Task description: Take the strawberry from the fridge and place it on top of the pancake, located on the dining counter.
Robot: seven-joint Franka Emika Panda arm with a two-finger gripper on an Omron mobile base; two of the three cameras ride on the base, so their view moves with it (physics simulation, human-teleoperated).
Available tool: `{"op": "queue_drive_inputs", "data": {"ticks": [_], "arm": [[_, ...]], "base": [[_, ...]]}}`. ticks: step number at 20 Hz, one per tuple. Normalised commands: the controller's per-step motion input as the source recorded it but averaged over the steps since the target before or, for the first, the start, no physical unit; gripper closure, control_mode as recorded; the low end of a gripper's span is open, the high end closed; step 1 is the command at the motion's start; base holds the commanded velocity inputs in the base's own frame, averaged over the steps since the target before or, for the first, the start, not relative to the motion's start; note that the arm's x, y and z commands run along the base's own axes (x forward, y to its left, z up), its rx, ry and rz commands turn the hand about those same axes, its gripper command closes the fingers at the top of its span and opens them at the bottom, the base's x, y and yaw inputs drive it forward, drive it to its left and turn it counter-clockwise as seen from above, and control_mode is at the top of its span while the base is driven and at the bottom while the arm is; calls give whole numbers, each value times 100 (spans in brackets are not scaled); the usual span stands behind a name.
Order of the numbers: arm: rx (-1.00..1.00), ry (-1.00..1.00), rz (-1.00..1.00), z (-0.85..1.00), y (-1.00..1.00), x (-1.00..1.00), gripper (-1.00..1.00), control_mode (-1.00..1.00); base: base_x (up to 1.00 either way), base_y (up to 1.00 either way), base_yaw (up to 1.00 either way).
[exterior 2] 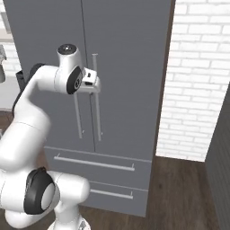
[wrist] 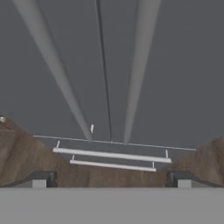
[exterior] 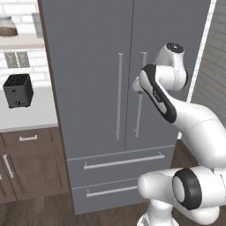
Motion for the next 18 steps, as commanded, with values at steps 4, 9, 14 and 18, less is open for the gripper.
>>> {"op": "queue_drive_inputs", "data": {"ticks": [4, 9, 14, 18], "arm": [[0, -28, 0, 0, -26, 4, -100, -100], [0, -5, 0, -7, -28, 26, -100, -100], [0, 0, 0, -1, 0, 63, -100, -100], [0, -1, 0, -14, -1, 53, -100, -100]], "base": [[0, 0, 0], [0, 0, 0], [0, 0, 0], [0, 0, 0]]}}
